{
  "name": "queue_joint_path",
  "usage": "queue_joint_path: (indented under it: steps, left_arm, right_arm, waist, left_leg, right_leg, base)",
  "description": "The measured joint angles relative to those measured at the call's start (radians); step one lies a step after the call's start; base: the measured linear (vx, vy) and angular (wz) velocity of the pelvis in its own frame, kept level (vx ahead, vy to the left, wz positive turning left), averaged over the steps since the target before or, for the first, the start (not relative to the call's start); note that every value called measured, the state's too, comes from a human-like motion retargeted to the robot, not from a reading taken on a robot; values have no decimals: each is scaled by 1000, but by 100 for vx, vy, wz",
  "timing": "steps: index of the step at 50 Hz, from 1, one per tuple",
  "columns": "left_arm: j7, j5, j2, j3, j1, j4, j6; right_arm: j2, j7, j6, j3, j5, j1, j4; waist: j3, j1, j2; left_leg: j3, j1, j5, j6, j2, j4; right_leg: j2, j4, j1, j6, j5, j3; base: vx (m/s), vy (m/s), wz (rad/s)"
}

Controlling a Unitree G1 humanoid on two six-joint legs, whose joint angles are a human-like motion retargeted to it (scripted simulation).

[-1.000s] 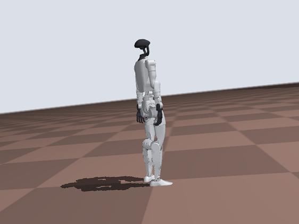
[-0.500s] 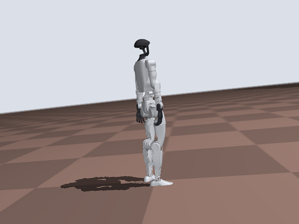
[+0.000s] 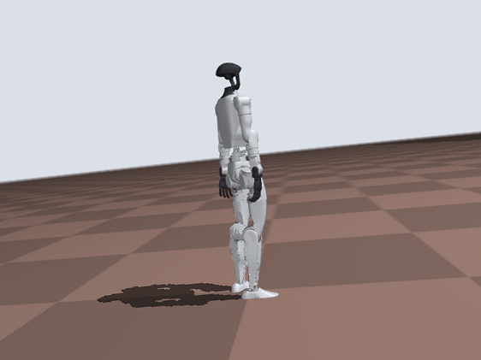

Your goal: Upper body actions

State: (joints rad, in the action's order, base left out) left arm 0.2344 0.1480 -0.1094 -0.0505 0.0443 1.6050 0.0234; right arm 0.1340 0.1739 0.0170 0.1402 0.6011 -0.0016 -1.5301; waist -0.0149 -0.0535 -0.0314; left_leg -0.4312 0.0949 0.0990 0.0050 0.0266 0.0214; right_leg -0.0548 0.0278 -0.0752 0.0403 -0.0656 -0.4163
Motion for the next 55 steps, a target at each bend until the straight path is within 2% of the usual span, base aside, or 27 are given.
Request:
queue_joint_path:
  steps: [55]
  left_arm:
    - [-1,3,1,-3,2,2,2]
  right_arm:
    - [1,-1,-3,-1,6,3,-2]
  waist:
    - [-10,2,-2]
  left_leg:
    - [0,-5,0,0,1,1]
  right_leg:
    - [3,-1,4,-3,0,1]
  base:
    - [0,0,0]
